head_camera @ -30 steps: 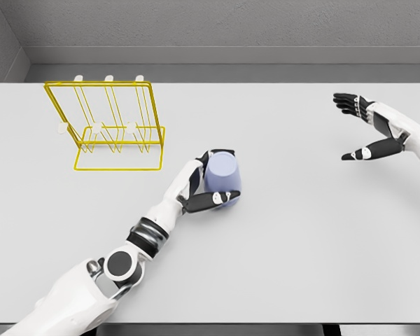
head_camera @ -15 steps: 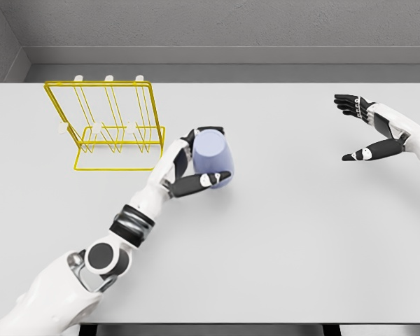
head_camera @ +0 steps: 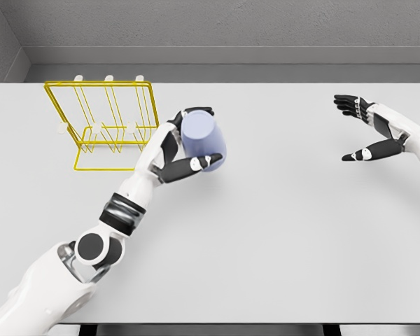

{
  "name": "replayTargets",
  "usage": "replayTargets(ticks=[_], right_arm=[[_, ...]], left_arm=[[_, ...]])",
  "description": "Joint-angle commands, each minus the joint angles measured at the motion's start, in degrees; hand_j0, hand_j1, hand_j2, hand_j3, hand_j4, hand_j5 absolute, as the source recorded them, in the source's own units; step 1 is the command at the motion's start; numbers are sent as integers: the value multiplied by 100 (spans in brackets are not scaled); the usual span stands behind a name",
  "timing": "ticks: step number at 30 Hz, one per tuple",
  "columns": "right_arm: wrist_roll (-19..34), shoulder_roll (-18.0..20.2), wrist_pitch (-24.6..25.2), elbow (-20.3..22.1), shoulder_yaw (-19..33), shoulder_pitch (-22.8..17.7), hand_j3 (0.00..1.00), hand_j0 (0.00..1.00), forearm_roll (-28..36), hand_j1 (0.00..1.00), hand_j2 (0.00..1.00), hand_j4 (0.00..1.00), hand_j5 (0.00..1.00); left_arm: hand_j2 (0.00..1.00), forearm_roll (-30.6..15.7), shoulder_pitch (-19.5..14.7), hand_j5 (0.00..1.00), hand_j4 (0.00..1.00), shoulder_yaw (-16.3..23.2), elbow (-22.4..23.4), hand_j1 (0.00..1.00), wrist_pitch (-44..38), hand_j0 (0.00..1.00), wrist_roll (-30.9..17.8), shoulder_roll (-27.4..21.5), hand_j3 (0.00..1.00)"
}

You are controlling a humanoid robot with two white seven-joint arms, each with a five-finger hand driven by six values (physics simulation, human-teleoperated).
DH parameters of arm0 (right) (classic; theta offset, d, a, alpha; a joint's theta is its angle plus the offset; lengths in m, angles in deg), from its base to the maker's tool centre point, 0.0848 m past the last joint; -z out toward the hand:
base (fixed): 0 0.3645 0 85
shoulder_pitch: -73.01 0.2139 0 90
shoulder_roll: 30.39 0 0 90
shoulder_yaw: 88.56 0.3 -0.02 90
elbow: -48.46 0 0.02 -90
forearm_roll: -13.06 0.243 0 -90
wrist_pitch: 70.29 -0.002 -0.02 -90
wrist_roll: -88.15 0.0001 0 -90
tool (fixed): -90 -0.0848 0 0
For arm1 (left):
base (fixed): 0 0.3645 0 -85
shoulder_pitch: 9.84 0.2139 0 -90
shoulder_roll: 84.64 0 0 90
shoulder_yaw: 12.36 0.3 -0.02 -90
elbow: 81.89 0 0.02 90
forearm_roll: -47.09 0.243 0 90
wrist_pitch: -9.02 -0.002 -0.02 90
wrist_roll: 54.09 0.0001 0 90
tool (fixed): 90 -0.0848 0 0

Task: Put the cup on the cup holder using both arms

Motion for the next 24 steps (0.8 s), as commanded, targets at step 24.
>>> replayTargets(ticks=[24], right_arm=[[-1,-326,71,-184,-4,62,100,100,-310,100,100,100,100]], left_arm=[[72,-308,-527,72,72,-16,-16,72,580,72,25,-227,72]])
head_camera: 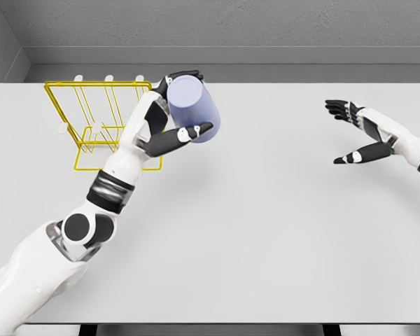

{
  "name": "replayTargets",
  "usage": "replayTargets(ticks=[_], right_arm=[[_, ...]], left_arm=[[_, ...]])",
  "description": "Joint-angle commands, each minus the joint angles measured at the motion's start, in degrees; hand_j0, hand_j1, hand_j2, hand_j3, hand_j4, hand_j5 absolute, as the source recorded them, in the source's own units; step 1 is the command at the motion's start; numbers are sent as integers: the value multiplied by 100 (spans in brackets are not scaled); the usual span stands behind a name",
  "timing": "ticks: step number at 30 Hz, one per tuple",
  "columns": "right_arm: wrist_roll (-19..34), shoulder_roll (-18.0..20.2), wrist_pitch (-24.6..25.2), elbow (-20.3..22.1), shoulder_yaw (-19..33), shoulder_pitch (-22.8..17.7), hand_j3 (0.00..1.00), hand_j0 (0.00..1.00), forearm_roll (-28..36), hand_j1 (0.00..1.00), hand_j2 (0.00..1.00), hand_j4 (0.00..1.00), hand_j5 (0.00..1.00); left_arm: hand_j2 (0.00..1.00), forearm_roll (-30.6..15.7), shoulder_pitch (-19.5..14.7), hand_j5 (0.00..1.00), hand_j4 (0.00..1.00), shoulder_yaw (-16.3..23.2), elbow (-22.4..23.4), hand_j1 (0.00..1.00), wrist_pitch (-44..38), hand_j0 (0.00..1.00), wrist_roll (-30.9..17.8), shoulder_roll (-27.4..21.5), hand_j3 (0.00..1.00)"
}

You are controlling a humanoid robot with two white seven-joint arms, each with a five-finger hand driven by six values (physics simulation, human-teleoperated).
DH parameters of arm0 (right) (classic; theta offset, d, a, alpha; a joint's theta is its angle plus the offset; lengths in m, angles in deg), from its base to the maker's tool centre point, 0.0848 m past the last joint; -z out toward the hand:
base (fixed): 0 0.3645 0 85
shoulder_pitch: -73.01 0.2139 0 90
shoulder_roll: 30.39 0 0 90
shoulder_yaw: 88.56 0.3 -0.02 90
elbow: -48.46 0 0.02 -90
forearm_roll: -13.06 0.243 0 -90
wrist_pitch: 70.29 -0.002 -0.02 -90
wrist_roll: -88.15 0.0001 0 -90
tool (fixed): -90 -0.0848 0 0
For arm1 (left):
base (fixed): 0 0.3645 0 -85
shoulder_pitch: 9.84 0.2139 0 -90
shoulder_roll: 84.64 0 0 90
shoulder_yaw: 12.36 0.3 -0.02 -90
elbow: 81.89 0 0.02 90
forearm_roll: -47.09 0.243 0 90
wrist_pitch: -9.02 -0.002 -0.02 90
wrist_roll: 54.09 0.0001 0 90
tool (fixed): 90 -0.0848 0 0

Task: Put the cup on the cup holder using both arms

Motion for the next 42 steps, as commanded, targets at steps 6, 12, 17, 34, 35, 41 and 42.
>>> replayTargets(ticks=[6,12,17,34,35,41,42], right_arm=[[-1,-50,48,-21,12,-9,100,100,-14,100,100,100,100],[-1,-129,48,-29,-14,-9,100,100,-93,100,100,100,100],[-1,-190,48,-29,3,-9,100,100,-199,100,100,100,100],[-1,-226,56,-82,3,0,100,100,-199,100,100,100,100],[-1,-217,56,-91,3,0,100,100,-199,100,100,100,100],[-1,-217,56,-82,3,0,100,100,-199,100,100,100,100],[-1,-217,56,-91,3,0,100,100,-199,100,100,100,100]], left_arm=[[72,-116,-79,72,72,8,-3,72,260,72,-1,-108,72],[73,-424,-158,73,73,8,-3,73,673,73,-1,-372,73],[73,-432,-158,73,73,8,-12,73,788,73,-1,-416,73],[73,-503,-97,73,73,8,-12,73,1254,73,-1,-627,73],[73,-511,-97,73,73,8,-12,73,1262,73,-1,-636,73],[73,-564,-44,73,73,-45,-12,73,1341,73,-1,-864,73],[73,-564,-44,73,73,-45,-12,73,1333,73,-1,-908,73]])
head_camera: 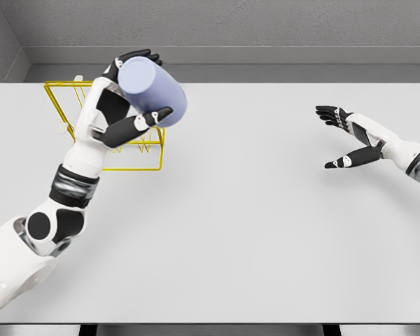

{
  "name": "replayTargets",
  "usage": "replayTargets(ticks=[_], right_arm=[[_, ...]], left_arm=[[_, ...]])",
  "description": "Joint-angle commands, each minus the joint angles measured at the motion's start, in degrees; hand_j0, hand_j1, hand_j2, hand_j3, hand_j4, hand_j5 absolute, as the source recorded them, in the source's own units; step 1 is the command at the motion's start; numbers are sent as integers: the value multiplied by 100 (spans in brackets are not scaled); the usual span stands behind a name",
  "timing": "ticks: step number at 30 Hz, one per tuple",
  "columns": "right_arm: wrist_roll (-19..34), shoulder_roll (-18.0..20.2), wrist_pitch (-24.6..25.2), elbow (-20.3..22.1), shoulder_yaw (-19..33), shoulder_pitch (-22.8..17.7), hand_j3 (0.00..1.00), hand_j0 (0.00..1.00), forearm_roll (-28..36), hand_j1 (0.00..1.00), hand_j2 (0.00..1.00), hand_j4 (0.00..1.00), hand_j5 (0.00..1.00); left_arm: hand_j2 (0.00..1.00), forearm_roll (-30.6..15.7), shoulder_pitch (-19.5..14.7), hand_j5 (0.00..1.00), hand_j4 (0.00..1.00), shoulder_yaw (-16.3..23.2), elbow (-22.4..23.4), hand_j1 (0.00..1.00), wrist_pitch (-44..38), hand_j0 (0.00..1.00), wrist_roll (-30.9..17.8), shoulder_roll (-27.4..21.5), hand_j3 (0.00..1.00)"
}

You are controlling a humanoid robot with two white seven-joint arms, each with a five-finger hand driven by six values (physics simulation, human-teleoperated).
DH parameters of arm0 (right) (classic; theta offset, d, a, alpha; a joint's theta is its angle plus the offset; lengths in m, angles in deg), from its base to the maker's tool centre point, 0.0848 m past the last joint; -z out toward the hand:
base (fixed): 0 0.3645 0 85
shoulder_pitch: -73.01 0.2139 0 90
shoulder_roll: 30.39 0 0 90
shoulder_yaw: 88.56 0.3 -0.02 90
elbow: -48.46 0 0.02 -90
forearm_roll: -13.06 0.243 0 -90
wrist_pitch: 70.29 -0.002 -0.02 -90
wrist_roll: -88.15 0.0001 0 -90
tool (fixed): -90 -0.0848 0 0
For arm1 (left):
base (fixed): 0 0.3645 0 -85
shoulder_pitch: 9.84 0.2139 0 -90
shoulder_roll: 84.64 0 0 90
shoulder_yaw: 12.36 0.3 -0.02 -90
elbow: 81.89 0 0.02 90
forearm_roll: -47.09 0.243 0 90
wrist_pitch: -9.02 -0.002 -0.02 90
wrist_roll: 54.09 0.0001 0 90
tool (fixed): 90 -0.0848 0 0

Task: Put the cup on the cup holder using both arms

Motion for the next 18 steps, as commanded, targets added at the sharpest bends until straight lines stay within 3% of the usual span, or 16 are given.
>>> replayTargets(ticks=[1,18], right_arm=[[-1,3,5,6,2,0,100,100,37,100,100,100,100],[-1,3,5,-3,2,0,100,100,37,100,100,100,100]], left_arm=[[73,-24,0,73,73,-20,5,73,10,73,8,-88,73],[73,-709,-26,73,73,-20,5,73,10,73,0,-527,73]])
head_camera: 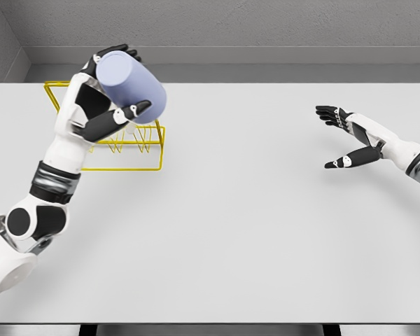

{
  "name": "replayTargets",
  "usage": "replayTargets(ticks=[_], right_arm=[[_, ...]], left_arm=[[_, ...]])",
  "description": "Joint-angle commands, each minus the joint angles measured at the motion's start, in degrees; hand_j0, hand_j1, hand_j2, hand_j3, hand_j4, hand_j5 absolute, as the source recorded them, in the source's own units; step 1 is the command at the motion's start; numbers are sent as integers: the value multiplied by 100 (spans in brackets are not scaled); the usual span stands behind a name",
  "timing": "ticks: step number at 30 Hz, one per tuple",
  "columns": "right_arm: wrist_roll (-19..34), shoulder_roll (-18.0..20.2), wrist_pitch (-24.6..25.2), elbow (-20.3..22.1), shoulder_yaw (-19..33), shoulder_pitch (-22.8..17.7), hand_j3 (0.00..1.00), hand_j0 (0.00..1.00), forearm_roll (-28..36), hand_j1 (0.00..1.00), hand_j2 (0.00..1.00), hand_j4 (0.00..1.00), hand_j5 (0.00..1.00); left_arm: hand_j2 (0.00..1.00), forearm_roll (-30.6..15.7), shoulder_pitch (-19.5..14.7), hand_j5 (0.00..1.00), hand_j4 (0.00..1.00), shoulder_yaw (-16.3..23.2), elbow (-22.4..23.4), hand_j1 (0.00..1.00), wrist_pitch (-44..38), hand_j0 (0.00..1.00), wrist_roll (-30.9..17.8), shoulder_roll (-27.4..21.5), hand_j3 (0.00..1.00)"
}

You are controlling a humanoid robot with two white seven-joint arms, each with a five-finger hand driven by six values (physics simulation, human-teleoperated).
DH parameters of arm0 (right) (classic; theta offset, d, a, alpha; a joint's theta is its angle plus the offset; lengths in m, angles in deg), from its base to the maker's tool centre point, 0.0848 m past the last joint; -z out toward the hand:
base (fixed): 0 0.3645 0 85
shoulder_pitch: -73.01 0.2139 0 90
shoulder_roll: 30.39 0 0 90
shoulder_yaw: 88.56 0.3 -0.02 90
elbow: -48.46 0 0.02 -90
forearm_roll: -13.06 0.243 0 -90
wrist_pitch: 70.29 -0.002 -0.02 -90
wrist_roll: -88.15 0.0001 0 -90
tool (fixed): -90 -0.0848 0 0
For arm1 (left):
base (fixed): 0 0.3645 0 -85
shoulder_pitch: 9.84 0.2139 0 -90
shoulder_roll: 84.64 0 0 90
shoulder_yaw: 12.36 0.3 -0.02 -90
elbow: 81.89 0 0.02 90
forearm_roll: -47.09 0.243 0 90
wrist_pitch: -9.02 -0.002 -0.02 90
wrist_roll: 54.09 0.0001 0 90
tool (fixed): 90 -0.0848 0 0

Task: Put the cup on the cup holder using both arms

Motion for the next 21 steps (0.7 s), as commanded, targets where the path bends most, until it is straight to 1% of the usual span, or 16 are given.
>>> replayTargets(ticks=[1,6,18,21], right_arm=[[-1,6,4,3,2,0,100,100,37,100,100,100,100],[-1,6,13,3,11,0,100,100,37,100,100,100,100],[-1,6,13,-6,20,0,100,100,37,100,100,100,100],[-1,6,4,-6,20,0,100,100,37,100,100,100,100]], left_arm=[[73,-89,0,73,73,0,-2,73,1,73,-1,-101,73],[73,-212,0,73,73,9,-2,73,1,73,-1,-197,73],[73,-423,0,73,73,36,-2,73,-51,73,-1,-206,73],[73,-476,9,73,73,36,-2,73,-60,73,8,-294,73]])
